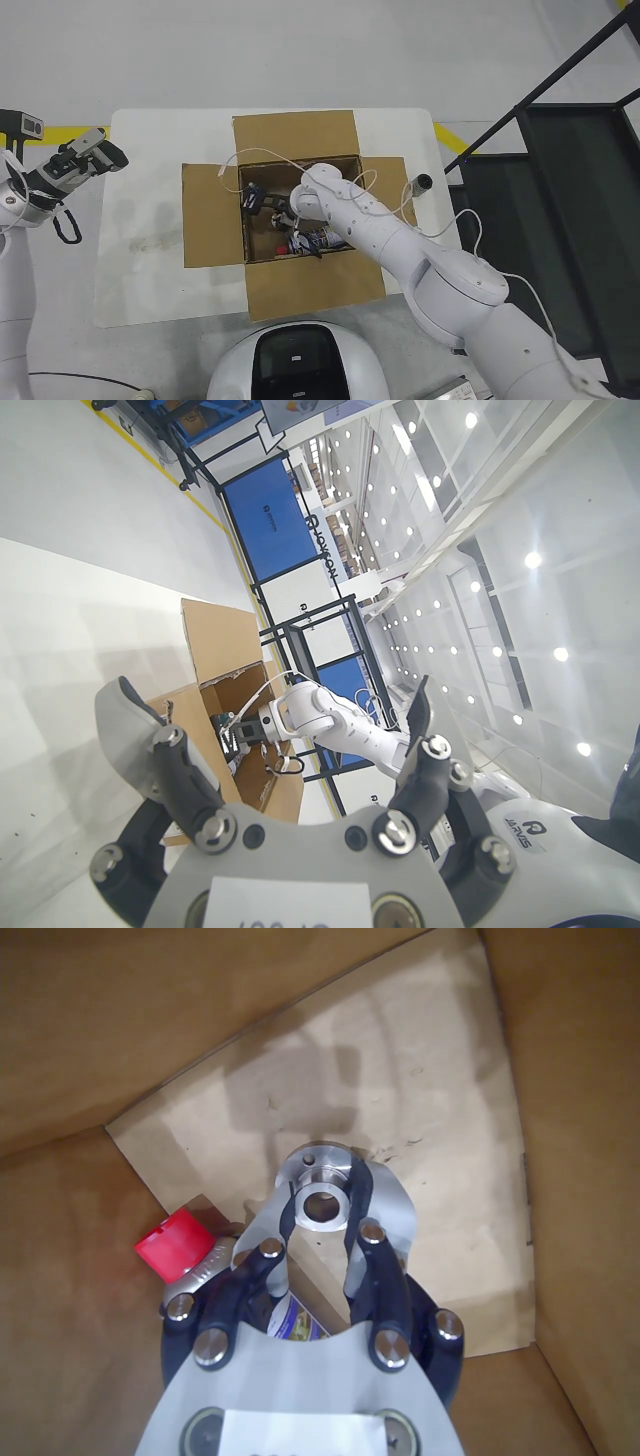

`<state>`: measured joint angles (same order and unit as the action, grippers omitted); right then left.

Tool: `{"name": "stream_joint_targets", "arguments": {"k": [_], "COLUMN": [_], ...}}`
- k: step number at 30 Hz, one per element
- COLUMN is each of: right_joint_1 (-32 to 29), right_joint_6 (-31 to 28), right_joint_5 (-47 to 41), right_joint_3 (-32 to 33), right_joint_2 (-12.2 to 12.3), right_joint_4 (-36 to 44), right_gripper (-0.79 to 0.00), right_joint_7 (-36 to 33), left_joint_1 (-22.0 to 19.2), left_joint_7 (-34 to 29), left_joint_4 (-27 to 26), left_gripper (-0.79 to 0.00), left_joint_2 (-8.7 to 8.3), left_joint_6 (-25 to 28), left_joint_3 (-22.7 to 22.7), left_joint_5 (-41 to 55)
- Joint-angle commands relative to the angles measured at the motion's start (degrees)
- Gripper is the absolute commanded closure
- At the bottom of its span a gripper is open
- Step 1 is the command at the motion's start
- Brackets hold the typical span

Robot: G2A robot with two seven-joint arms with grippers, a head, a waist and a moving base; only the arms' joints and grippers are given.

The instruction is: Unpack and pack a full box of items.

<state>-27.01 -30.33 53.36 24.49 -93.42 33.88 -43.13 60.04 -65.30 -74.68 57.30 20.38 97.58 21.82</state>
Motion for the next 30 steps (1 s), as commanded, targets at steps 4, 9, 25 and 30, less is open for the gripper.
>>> {"name": "stream_joint_targets", "arguments": {"k": [4,9,25,30], "right_joint_1": [0.4,0.1,-18.0,-28.3], "right_joint_6": [0.8,2.3,2.7,1.5], "right_joint_5": [1.3,2.5,8.7,10.5], "right_joint_3": [0.6,2.1,19.3,28.9], "right_joint_2": [0.2,1.3,13.9,17.7], "right_joint_4": [0.8,3.5,43.6,60.2], "right_gripper": [0.000,0.000,0.000,0.000], "right_joint_7": [0.0,-0.2,-15.4,-18.6], "left_joint_1": [0.0,0.0,0.0,0.0], "left_joint_7": [0.0,0.0,0.0,0.0], "left_joint_4": [0.0,0.0,0.0,0.0], "left_gripper": [-0.785,-0.785,-0.785,-0.785], "left_joint_2": [0.00,0.00,0.00,0.00], "left_joint_6": [0.0,0.0,0.0,0.0], "left_joint_3": [0.0,0.0,0.0,0.0], "left_joint_5": [0.0,0.0,0.0,0.0]}}
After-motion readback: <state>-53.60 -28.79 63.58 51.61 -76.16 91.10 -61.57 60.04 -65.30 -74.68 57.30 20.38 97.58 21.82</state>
